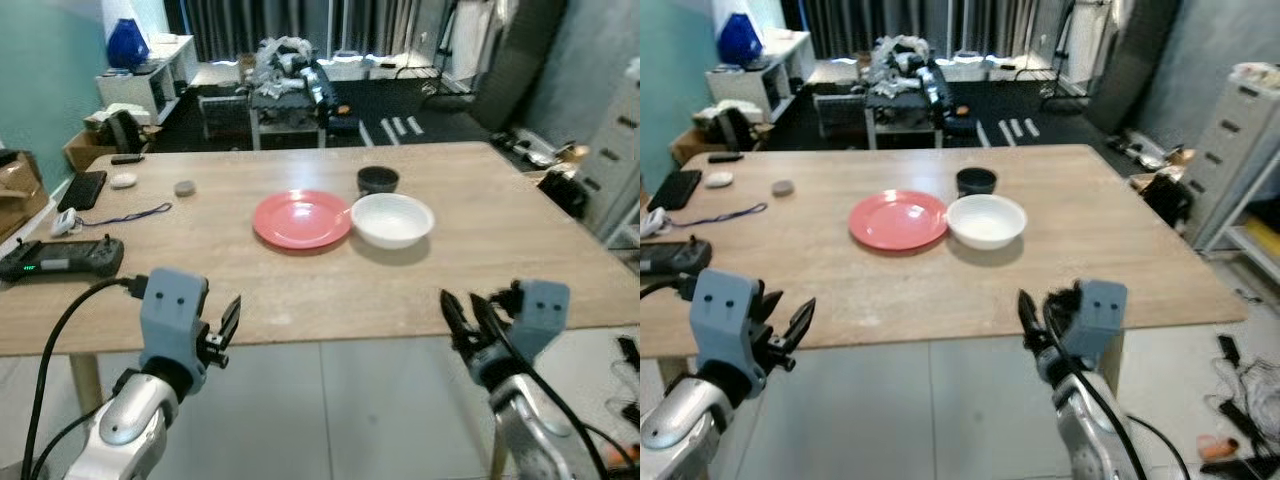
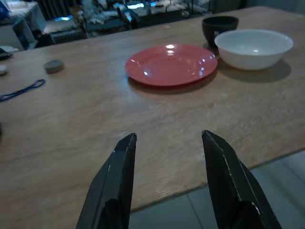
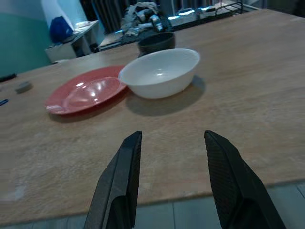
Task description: Setting the table
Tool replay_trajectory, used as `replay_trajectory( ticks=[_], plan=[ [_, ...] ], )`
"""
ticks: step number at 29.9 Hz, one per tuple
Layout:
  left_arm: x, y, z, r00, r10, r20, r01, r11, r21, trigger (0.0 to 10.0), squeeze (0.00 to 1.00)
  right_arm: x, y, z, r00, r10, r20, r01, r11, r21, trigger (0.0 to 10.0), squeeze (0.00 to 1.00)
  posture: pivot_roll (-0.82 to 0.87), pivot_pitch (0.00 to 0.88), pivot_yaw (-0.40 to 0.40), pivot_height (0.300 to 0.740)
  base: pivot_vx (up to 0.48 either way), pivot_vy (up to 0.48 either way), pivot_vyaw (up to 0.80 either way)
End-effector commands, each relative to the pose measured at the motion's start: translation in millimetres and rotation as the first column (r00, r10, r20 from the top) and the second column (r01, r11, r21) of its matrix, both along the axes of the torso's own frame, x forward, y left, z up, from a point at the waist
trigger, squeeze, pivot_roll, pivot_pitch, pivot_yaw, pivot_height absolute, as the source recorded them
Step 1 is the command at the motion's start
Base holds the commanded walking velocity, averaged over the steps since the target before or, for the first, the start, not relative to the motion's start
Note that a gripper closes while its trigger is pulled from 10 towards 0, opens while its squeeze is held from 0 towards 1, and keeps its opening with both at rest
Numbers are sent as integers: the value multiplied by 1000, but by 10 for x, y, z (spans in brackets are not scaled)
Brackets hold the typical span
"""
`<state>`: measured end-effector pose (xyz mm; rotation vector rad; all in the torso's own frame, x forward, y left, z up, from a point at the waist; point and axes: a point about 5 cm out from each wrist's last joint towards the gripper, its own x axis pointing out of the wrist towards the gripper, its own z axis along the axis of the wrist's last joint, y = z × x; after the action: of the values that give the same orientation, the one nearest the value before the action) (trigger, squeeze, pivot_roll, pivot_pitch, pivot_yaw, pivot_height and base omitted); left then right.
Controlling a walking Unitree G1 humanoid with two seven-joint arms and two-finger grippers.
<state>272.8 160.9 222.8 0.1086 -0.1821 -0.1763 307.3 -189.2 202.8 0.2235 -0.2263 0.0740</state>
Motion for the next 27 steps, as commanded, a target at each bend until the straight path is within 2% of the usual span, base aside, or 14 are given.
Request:
replay_trajectory(
  ticks=[1, 7, 27],
  plan=[
    [-3, 10, -47, 1000, 2, -19, -2, 1000, 2, 10000, 0, -8, 23, -39, 1000, 11, -13, -11, 1000, 3, 10000, 0, 75, 126, 85, 740, 0, 0, 0],
    [3, -5, -57, 1000, -2, -25, 2, 1000, 2, 10000, 0, 1, 10, -32, 1000, 8, -16, -8, 1000, 26, 10000, 0, 73, 123, 85, 740, 0, 0, -667],
    [1, -27, -78, 999, -14, -36, 14, 1000, 0, 10000, 0, 7, -65, -45, 999, -37, -29, 38, 999, 30, 10000, 0, 69, 126, 85, 740, 0, 0, -40]
  ],
)
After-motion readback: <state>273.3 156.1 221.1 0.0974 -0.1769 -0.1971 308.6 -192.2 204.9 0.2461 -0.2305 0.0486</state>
